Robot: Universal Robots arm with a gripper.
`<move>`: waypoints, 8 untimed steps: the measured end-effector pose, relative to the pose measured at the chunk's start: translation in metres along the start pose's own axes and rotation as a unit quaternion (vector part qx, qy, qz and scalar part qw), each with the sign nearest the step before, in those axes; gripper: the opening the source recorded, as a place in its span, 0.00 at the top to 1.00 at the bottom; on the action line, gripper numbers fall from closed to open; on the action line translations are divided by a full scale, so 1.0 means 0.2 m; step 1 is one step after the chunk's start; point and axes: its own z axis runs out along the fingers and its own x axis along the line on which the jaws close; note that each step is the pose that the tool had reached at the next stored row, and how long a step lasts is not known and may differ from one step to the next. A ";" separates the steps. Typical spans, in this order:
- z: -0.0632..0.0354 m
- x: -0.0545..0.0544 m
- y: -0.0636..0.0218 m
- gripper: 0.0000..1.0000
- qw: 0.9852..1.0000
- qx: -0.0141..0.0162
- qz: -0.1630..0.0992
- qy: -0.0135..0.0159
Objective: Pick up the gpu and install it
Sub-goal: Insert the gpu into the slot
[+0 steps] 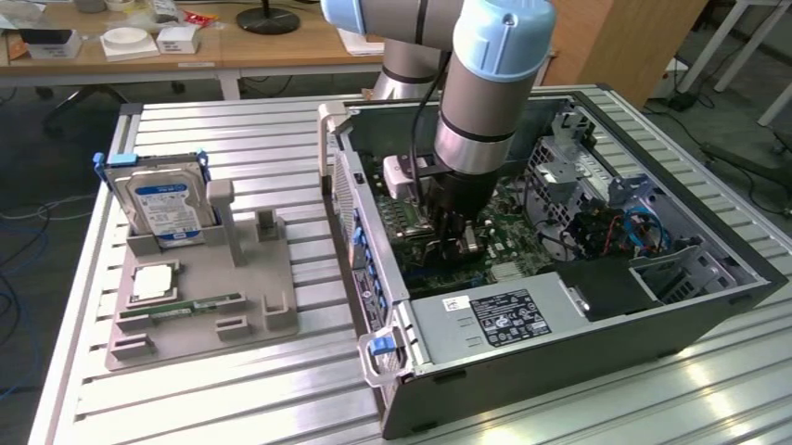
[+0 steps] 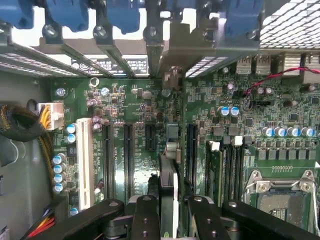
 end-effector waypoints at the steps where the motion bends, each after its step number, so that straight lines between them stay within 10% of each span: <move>1: 0.001 0.00 0.000 0.73 1.000 0.000 0.000 0.000; 8: -0.042 0.00 -0.003 0.66 1.000 0.001 0.000 0.001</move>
